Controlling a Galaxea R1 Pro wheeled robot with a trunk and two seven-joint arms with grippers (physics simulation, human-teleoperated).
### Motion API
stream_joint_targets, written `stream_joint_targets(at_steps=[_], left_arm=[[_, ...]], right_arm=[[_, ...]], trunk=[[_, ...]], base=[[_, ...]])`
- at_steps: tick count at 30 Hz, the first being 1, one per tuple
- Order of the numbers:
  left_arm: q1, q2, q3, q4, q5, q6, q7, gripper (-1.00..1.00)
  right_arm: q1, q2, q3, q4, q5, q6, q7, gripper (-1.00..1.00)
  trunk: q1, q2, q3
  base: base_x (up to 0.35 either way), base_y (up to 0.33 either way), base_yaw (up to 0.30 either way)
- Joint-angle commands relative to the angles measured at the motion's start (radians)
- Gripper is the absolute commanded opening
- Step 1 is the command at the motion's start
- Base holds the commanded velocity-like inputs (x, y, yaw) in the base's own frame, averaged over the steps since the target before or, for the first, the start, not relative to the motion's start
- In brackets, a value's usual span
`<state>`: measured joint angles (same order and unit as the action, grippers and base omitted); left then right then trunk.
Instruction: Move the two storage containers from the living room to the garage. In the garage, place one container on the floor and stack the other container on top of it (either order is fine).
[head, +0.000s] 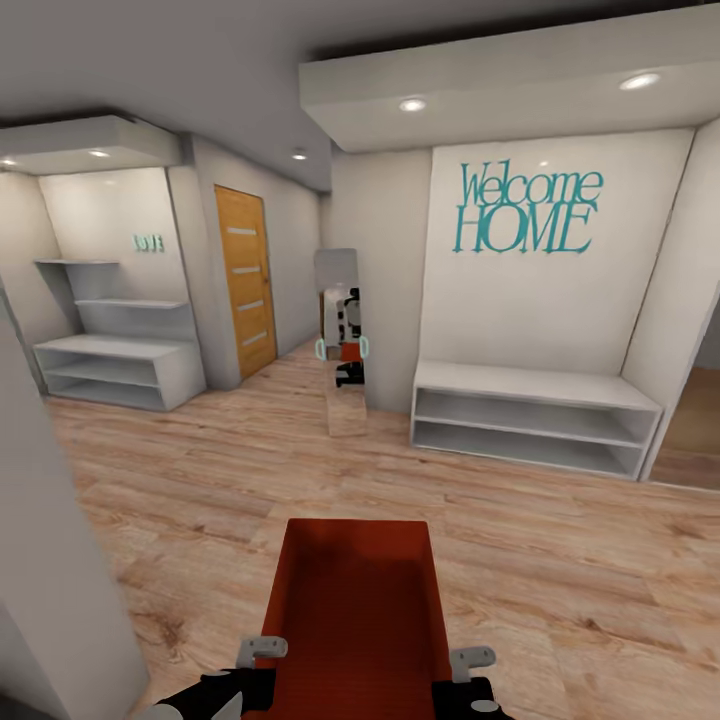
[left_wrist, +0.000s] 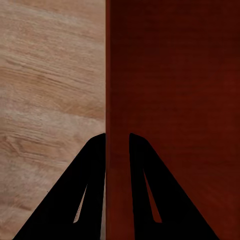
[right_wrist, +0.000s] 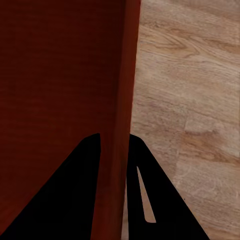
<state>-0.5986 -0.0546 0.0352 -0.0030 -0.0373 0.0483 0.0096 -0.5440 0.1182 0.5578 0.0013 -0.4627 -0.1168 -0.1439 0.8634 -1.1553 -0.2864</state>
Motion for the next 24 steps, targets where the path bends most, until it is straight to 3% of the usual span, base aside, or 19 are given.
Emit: stream_joint_targets(at_steps=[1, 24], left_arm=[[-0.001, -0.001, -0.004, -0.002, -0.009, 0.004, 0.007, -1.00], [-0.001, -0.001, -0.004, -0.002, -0.009, 0.004, 0.008, -1.00]], right_arm=[[-0.001, -0.014, 0.014, 0.003, -0.021, -0.006, -0.005, -1.00], [-0.001, -0.012, 0.014, 0.003, -0.021, -0.006, -0.005, -1.00]], trunk=[[0.001, -0.001, -0.001], [0.001, -0.001, -0.001]], base=[[0.324, 0.000, 0.227], [0.324, 0.000, 0.024]])
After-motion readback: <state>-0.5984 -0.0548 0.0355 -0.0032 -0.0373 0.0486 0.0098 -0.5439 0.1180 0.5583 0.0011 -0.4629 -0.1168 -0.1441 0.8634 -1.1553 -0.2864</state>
